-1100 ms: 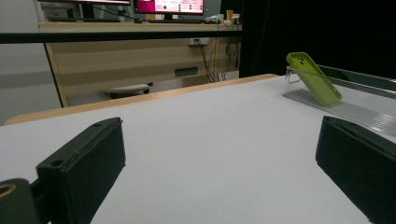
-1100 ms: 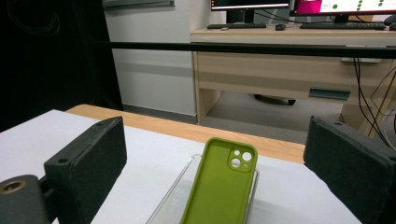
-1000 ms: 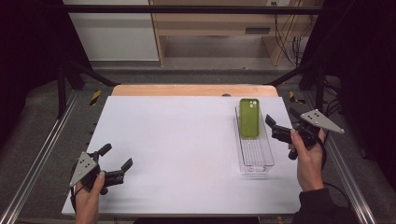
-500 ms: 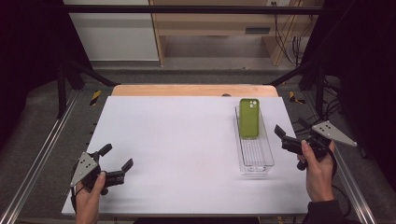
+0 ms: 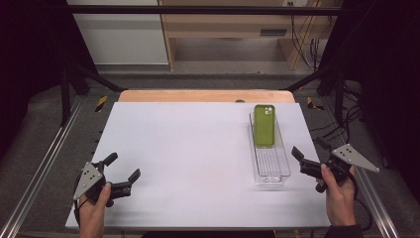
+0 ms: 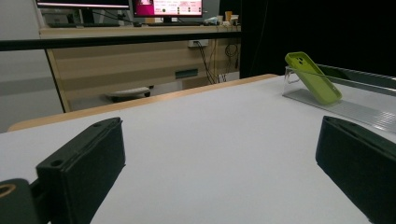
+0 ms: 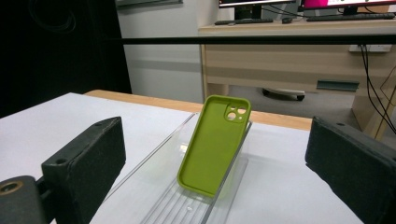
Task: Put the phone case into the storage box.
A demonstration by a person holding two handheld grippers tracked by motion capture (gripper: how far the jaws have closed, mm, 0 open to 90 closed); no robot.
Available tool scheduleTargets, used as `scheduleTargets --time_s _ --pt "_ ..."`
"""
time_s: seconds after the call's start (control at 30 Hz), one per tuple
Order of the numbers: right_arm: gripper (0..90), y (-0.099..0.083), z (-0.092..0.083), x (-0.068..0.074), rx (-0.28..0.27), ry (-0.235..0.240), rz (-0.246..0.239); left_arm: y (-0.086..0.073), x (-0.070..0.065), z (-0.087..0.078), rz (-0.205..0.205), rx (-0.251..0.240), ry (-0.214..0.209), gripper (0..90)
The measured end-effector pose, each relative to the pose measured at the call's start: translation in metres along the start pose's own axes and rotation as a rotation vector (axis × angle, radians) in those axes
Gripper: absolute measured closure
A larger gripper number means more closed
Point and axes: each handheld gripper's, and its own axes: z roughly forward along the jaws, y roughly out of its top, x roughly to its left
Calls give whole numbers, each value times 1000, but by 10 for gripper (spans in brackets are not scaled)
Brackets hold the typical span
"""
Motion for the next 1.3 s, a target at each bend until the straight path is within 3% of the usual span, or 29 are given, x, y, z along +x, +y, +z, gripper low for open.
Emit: scheduleTargets --time_s 0.67,1.3 --pt "37 -28 -3 23 -27 61 -56 0 -2 -9 18 -7 -6 10" --pt "37 -43 6 38 1 81 -48 0 -5 -14 14 -27 -15 9"
